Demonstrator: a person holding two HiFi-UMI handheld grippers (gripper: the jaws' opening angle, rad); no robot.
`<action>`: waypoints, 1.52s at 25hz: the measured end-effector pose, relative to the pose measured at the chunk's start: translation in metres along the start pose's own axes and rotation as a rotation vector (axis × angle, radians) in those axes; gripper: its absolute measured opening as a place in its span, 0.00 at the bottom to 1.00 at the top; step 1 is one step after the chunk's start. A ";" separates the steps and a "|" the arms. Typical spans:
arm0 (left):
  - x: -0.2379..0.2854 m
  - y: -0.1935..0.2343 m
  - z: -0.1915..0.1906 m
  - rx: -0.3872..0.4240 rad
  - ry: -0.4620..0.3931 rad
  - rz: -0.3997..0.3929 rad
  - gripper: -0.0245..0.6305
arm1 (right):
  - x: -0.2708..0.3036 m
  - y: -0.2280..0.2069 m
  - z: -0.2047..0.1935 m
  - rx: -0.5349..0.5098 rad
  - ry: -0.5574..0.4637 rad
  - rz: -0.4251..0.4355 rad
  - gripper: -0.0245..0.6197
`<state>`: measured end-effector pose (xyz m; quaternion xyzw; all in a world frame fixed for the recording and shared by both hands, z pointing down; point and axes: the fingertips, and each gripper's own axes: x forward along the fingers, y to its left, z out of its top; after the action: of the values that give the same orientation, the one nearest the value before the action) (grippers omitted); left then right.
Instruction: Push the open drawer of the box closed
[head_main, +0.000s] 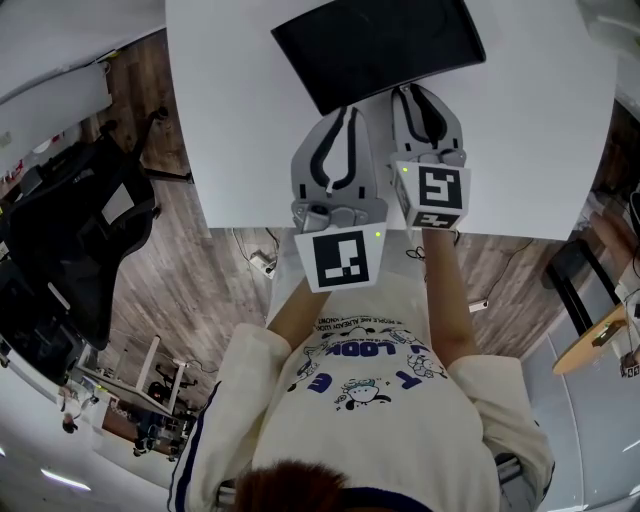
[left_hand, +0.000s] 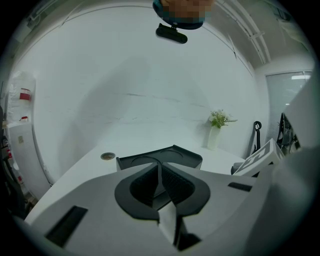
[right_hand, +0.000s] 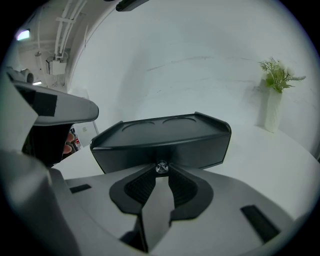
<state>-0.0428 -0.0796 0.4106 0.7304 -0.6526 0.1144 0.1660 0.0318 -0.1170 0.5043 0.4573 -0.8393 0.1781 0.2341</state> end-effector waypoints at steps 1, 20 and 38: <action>0.000 0.000 0.001 0.000 -0.001 0.000 0.09 | -0.001 -0.001 0.000 0.005 -0.003 -0.001 0.19; -0.017 -0.003 0.069 0.023 -0.166 -0.043 0.09 | -0.089 0.012 0.114 0.036 -0.339 -0.100 0.15; -0.061 -0.005 0.136 0.074 -0.326 -0.093 0.09 | -0.157 0.035 0.175 0.010 -0.512 -0.190 0.12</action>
<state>-0.0517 -0.0770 0.2620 0.7743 -0.6317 0.0106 0.0358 0.0359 -0.0817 0.2694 0.5655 -0.8234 0.0382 0.0275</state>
